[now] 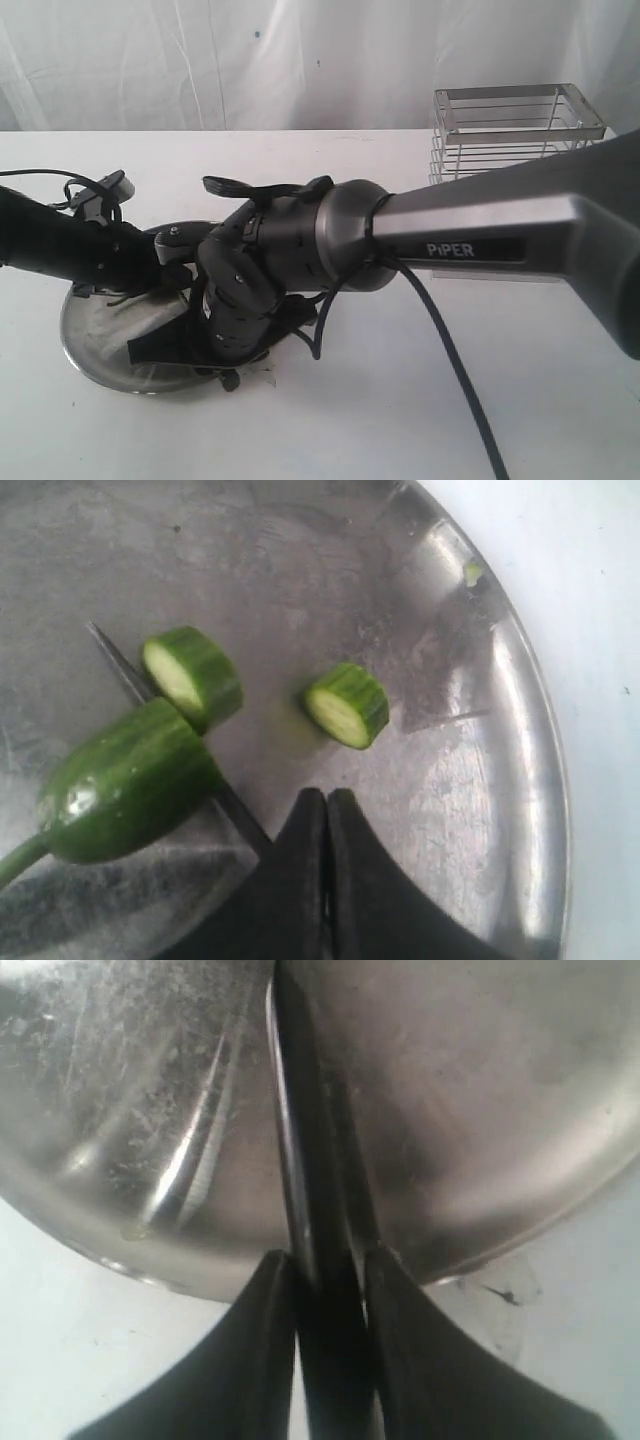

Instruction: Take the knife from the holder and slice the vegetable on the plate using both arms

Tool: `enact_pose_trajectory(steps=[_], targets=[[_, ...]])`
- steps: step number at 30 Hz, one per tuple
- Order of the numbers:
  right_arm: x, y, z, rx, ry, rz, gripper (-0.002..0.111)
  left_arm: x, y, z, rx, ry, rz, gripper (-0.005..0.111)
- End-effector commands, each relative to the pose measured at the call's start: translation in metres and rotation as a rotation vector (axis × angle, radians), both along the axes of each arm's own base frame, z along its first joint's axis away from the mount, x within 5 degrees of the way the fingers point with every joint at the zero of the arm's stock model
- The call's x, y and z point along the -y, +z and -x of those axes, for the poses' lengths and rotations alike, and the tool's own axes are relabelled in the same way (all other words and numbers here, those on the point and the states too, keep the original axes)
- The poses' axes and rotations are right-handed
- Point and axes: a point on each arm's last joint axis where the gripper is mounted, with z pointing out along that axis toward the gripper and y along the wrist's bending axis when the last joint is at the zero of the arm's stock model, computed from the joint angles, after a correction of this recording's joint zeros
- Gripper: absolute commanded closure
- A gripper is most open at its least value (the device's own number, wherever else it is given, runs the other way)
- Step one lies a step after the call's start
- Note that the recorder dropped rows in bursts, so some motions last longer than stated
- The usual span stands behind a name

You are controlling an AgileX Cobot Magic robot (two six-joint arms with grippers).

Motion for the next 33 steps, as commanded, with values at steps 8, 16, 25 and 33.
enact_pose_trajectory(steps=[8, 16, 25, 33], targets=[[0.022, 0.029, -0.02, 0.061, -0.046, 0.031, 0.108, 0.002, -0.03, 0.024, -0.124, -0.137, -0.031, 0.107], [0.024, 0.031, -0.019, 0.054, -0.049, 0.043, 0.108, 0.005, -0.03, 0.029, -0.144, -0.194, -0.012, 0.107], [0.015, 0.036, -0.024, 0.117, -0.045, -0.078, 0.108, -0.002, -0.032, 0.024, -0.113, -0.141, -0.084, 0.107], [0.008, 0.027, -0.028, 0.135, -0.044, -0.119, 0.108, -0.003, -0.032, 0.023, -0.111, -0.134, -0.089, 0.107]])
